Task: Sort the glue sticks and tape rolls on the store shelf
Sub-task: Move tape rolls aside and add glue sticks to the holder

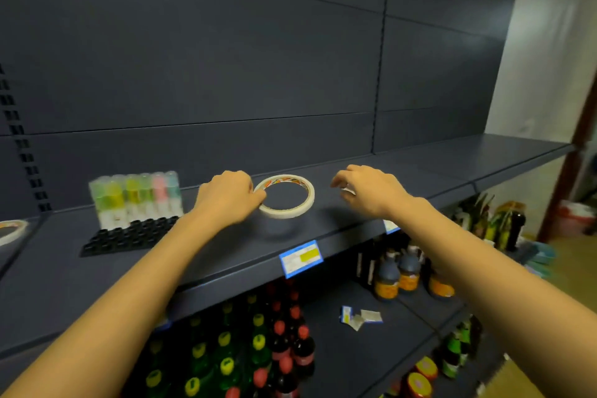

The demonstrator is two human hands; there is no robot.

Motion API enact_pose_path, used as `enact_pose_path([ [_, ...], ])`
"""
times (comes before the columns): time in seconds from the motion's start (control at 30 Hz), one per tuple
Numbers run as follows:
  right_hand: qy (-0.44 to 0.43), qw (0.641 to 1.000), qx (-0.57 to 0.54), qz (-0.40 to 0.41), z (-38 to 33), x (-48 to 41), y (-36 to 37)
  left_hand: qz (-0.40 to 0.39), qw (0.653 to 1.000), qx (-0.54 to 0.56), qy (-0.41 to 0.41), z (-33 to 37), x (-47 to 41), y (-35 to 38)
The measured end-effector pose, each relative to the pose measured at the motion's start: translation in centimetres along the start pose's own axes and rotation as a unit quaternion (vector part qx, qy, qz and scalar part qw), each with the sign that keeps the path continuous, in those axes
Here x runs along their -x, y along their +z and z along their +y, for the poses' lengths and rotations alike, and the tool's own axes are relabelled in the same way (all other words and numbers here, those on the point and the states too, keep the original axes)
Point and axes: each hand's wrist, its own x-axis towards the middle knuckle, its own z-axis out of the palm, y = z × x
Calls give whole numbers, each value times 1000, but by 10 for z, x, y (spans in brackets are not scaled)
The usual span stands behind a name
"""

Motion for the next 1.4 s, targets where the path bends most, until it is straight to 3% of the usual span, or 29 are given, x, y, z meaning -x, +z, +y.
enact_pose_path([
  [0.6,72,996,43,-37,232,8,9,-65,997,-1,50,201,-135,93],
  [0.93,41,998,40,-16,299,-62,22,-125,989,-64,51,247,-204,141],
  [1.17,-26,1000,7,-9,305,-108,35,-151,983,-103,24,256,-218,162],
  [1.23,-50,999,-2,-11,302,-117,39,-128,986,-108,21,254,-216,163],
  [1.4,-130,991,-24,3,290,-141,42,30,988,-153,-15,231,-208,144],
])
